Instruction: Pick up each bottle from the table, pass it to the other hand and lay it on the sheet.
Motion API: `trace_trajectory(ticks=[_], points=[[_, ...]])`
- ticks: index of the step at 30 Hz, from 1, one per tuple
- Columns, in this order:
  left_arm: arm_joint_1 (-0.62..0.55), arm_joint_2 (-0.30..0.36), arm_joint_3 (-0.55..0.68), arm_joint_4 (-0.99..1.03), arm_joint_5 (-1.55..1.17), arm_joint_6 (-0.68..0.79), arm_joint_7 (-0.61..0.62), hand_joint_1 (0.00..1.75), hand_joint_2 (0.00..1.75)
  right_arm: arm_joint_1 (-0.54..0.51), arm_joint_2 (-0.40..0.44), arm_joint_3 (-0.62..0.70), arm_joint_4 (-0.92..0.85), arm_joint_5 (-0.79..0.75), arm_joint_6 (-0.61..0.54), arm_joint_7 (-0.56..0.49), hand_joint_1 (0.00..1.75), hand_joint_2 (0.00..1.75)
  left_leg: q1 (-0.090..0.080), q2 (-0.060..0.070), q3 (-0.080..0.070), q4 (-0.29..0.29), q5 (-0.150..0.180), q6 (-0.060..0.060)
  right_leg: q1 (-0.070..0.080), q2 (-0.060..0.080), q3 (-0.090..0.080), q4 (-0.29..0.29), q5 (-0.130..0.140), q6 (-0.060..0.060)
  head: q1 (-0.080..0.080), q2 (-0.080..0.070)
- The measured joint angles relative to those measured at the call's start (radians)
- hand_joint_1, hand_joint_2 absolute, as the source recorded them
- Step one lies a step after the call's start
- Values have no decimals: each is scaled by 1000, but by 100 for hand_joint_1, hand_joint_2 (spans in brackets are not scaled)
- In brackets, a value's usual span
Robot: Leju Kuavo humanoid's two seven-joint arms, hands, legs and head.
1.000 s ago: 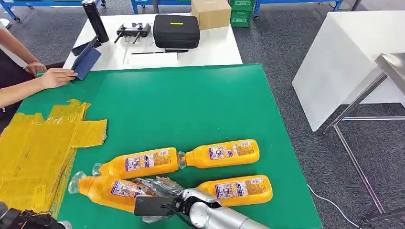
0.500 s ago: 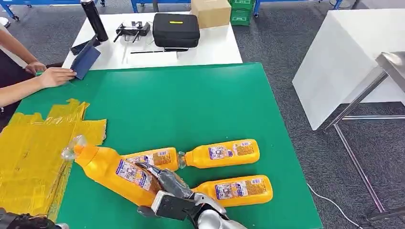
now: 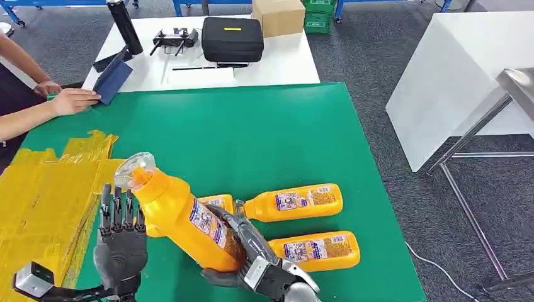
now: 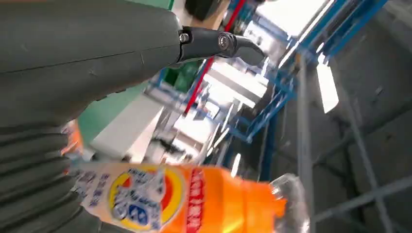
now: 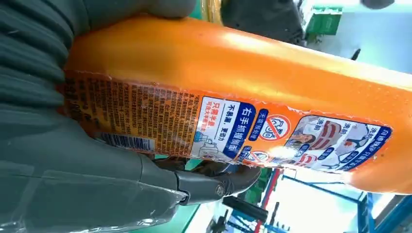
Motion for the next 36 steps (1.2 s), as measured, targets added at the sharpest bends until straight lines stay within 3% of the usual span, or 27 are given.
trace_trajectory(ticks=[12, 22, 36], points=[[12, 64, -69, 38, -52, -56, -10, 0, 175, -8, 11, 2, 8, 52, 42, 58, 175, 175, 0, 0, 0, 0, 0, 0, 0, 0, 0, 0, 0, 0, 0, 0], [1, 83, -87, 81, -71, -80, -15, 0, 175, -128, 22, 106, 167, 166, 103, 189, 175, 175, 0, 0, 0, 0, 0, 0, 0, 0, 0, 0, 0, 0, 0, 0], [-11, 101, -92, 119, -72, -85, -14, 0, 175, -188, 29, 172, 262, 176, 122, 206, 175, 175, 0, 0, -1, 0, 0, 0, 0, 0, -1, 0, 0, 0, 0, 0]])
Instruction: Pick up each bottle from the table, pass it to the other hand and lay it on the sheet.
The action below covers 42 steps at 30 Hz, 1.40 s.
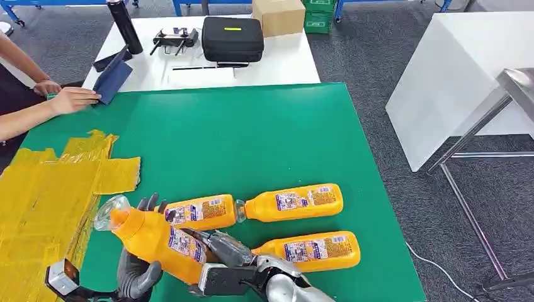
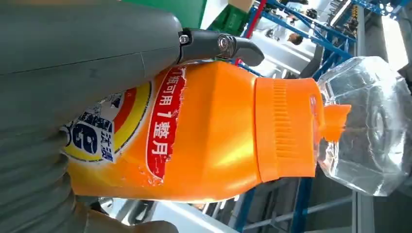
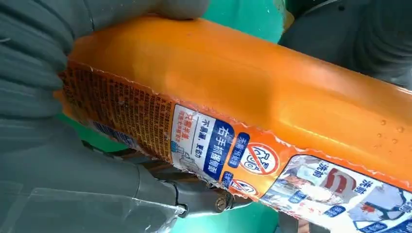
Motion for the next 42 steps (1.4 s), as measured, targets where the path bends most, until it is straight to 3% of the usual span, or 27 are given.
trace_trajectory(ticks=[3, 4, 5, 11, 25, 26, 27, 29, 33, 37, 38, 42], points=[[-1, 4, 1, 8, -1, 6, 2, 0, 175, -25, 2, 24, 16, 1, 2, 9, 175, 175, 0, 0, 0, 0, 0, 0, 0, 0, 0, 0, 0, 0, 0, 0], [-1, 5, 2, 10, -8, 20, 4, 168, 175, -29, 2, 29, 20, -1, 2, 12, 175, 175, 0, 0, 0, 0, 0, 0, 0, 0, 0, 0, 0, 0, 0, 0], [-1, 5, 2, 10, -25, 48, 9, 175, 175, -34, 3, 35, 24, -4, 1, 16, 175, 175, 0, 0, 0, 0, 0, 0, 0, 0, 0, 0, 0, 0, 0, 0], [-15, 1, 7, 13, -182, 219, 38, 175, 175, -43, 10, 53, 47, -19, -19, 47, 175, 175, 0, 0, 0, 0, 0, 0, 0, 0, 0, 0, 0, 0, 0, 0], [-22, -12, 8, 13, -211, 249, 42, 175, 175, -47, 10, 53, 60, -25, -26, 52, 171, 175, 0, 0, 0, 0, 0, 0, 0, 0, 0, 0, 0, 0, 0, 0], [-23, -13, 8, 13, -217, 250, 42, 175, 175, -47, 9, 54, 60, -25, -29, 52, 54, 175, 0, 0, 0, 0, 0, 0, 0, 0, 0, 0, 0, 0, 0, 0], [-26, -16, 10, 13, -219, 251, 40, 175, 175, -46, 8, 53, 60, -28, -36, 51, 0, 175, 0, 0, 0, 0, 0, 0, 0, 0, 0, 0, 0, 0, 0, 0], [-22, -28, 13, 2, -215, 253, 28, 175, 175, -32, -2, 47, 43, -29, -66, 37, 0, 175, 0, 0, 0, 0, 0, 0, 0, 0, 0, 0, 0, 0, 0, 0], [47, -42, 60, -134, -293, 400, -9, 175, 175, 66, -32, -44, -104, -16, -200, -18, 0, 175, 0, 0, -1, 0, 0, 0, 0, 0, -1, 0, 0, 0, 0, 0], [92, -39, 129, -255, -345, 451, -5, 175, 175, 117, -59, -119, -225, -6, -212, -22, 0, 175, 0, -1, -1, 0, 0, 0, 0, 0, -1, 0, 0, 0, 0, 0], [98, -39, 135, -274, -346, 451, -3, 175, 175, 123, -63, -127, -243, -5, -213, -22, 0, 0, 0, -1, -1, 0, 0, 0, 0, 0, -1, 0, 0, 0, 0, 0], [110, -41, 165, -322, -471, 565, -15, 175, 175, 144, -75, -157, -291, 19, -232, -30, 0, 0, 0, 0, -1, 0, 0, 0, 0, 0, -1, 0, 0, 0, -1, 0]])
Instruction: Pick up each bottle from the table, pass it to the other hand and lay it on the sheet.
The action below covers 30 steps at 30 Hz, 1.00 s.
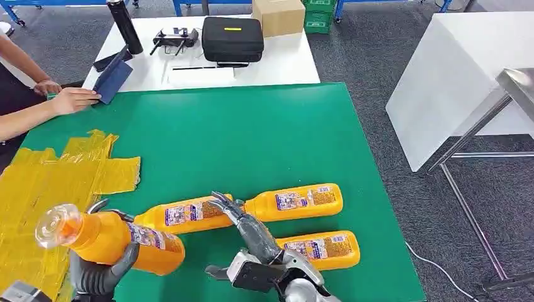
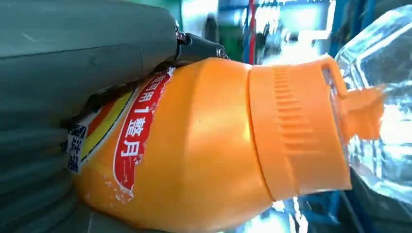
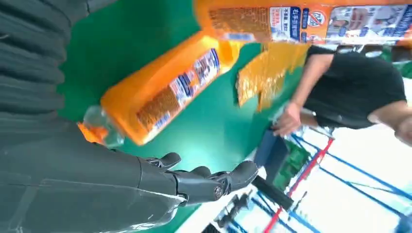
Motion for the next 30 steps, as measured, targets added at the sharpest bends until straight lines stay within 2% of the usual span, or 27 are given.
trace_trajectory(ticks=[8, 11, 16, 17, 20, 23, 27, 30], points=[[-85, 20, 186, -84, -588, 463, 82, 175, 175, -28, -58, -78, -72, 60, 13, 78, 0, 0, 0, -1, 2, 0, 2, 1, 0, -1, 1, 0, 1, 0, 1, 0], [-141, 36, 189, -67, -745, 528, 145, 175, 175, -45, -70, -82, -72, 75, 11, 99, 0, 0, 0, -3, 1, 0, 3, 2, 0, -3, 2, 0, 1, 0, 1, 0], [-181, 52, 185, -43, -765, 561, 174, 175, 175, -53, -83, -85, -72, 78, 10, 103, 0, 0, -1, -2, 1, 0, 3, 2, 0, -3, 2, 0, 1, 1, 1, 0], [-182, 54, 184, -41, -765, 563, 175, 175, 175, -53, -84, -85, -72, 78, 10, 103, 0, 175, -1, -2, 1, 0, 3, 2, 0, -3, 2, 0, 1, 1, 1, 0], [-189, 60, 183, -32, -796, 564, 194, 175, 175, -58, -88, -86, -72, 84, 9, 116, 0, 175, -1, -2, 0, 0, 3, 1, 0, -3, 1, 0, 1, 1, 1, 0], [-245, 78, 163, 36, -1076, 562, 317, 175, 175, -87, -97, -84, -60, 111, 18, 205, 0, 175, -1, -4, -1, 0, 4, 2, 0, -4, 0, 0, 1, 1, 1, 0], [-398, 124, 86, 312, -1362, 594, 499, 175, 175, -209, -102, -58, 18, 132, 74, 294, 0, 175, 0, -3, -2, 0, 9, 1, 0, -4, 0, 0, 7, 3, 0, 0], [-513, 152, 36, 538, -1397, 600, 535, 175, 175, -311, -98, -19, 93, 152, 122, 339, 0, 175, 0, -3, -3, 0, 13, -1, 0, -3, -2, 1, 10, 1, 0, 0]])
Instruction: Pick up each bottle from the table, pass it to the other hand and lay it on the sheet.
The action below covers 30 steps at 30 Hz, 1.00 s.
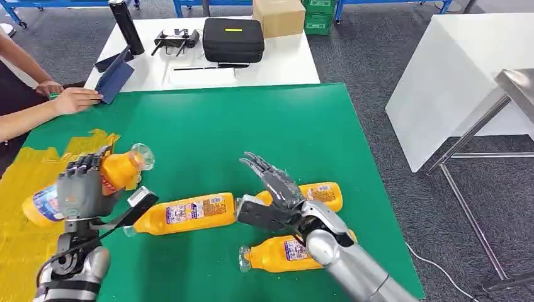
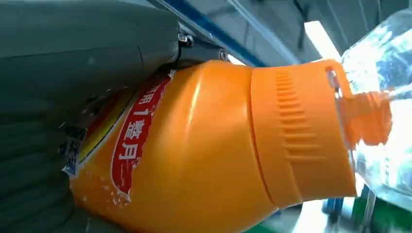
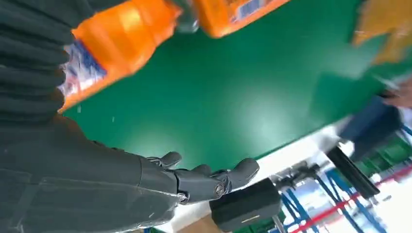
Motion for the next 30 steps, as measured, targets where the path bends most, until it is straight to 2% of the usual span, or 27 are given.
trace_trajectory(ticks=[5, 9, 16, 17, 18, 25, 30], points=[[-169, 26, -56, 348, -33, -27, 39, 175, 175, -164, 60, 73, 168, 25, 55, 39, 0, 175, 0, 1, -1, 0, 3, 0, 0, 0, -1, 1, 1, 2, 1, 0], [-301, 48, -132, 616, -41, -95, 122, 175, 175, -276, 167, 144, 336, 38, 77, 46, 0, 175, 1, 1, -3, 0, 3, -1, 0, 0, -3, 3, 1, 2, 1, 0], [-421, 92, -177, 821, -43, -150, 124, 175, 175, -332, 278, 233, 486, 51, 85, 53, 0, 175, 1, 0, -7, 0, 3, -1, 0, 0, -7, 3, 1, 2, 0, 0], [-430, 96, -178, 834, -44, -153, 129, 10, 175, -333, 285, 242, 500, 52, 85, 53, 0, 175, 1, 0, -7, 0, 3, -1, 0, 0, -7, 3, 1, 2, 1, 0], [-439, 99, -182, 846, -44, -159, 134, 0, 175, -334, 291, 250, 513, 52, 84, 53, 0, 175, 1, 0, -7, 0, 3, -1, 0, 0, -7, 3, 1, 2, 1, 0], [-503, 122, -223, 907, -47, -268, 198, 0, 175, -337, 324, 298, 604, 52, 83, 50, 0, 175, 0, 0, -7, 0, 4, -1, 0, 0, -7, 3, 2, 1, 0, 0], [-533, 133, -228, 921, -27, -350, 174, 0, 175, -335, 347, 319, 665, 53, 77, 48, 0, 175, 1, 0, -7, 0, 4, -1, 0, 0, -8, 4, 2, 1, 1, 0]])
